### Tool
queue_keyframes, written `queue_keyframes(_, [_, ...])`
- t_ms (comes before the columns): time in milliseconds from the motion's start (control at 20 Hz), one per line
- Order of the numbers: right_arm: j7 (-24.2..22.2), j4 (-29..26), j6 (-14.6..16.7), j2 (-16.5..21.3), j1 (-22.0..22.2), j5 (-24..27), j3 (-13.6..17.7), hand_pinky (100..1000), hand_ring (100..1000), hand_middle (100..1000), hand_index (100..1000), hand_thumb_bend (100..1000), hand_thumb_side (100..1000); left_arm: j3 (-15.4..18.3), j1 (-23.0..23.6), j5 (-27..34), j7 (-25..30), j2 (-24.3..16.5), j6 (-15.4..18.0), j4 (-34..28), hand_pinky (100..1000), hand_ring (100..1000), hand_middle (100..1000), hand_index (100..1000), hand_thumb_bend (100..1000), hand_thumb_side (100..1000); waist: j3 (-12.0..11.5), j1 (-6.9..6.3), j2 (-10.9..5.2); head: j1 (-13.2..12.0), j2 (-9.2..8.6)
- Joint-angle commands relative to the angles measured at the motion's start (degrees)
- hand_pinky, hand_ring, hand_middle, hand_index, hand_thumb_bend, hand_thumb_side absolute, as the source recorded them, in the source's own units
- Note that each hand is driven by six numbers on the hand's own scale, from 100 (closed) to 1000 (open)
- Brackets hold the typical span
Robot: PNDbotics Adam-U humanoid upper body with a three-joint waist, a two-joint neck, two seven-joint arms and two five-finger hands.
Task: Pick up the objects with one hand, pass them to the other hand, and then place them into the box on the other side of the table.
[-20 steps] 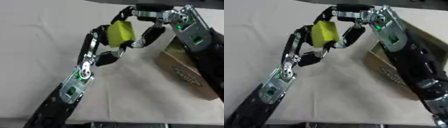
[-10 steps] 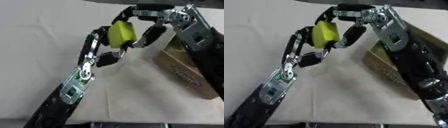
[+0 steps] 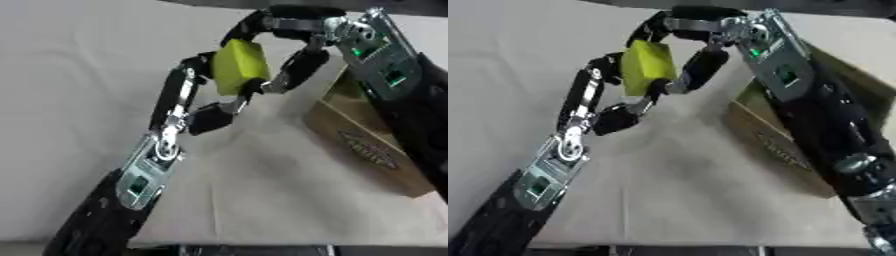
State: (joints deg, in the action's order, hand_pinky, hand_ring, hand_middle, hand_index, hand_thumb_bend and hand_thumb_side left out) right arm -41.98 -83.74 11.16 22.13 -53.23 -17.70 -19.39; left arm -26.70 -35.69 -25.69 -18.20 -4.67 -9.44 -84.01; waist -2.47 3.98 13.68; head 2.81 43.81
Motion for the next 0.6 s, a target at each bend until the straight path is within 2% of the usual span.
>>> queue_keyframes(50, [0.61,-1.04,-0.14,2.05,-1.13,0.18,0.94,899,615,393,502,100,104,0.04,-0.52,-1.4,-0.62,-0.36,-0.87,-1.63,682,662,541,843,879,588,0.12,-1.02,-0.29,0.58,0.31])
queue_keyframes(450, [1.35,-0.88,-0.27,2.57,-0.97,0.11,1.21,897,611,383,493,100,102,0.34,-0.23,-2.96,-0.44,-0.94,-1.87,-1.78,699,689,556,863,797,446,0.15,-1.1,-0.44,1.53,0.31])
queue_keyframes(500, [1.41,-0.91,-0.35,2.62,-0.93,0.17,1.26,897,611,383,493,100,102,0.33,-0.21,-3.33,-0.16,-0.99,-1.84,-1.79,696,690,555,872,759,398,0.16,-1.1,-0.45,1.6,0.31])
queue_keyframes(600, [1.48,-0.97,-0.49,2.7,-0.87,0.23,1.33,897,611,382,493,100,102,0.38,-0.14,-3.98,0.49,-1.03,-1.68,-1.83,696,690,556,872,752,390,0.17,-1.09,-0.45,1.69,0.31])
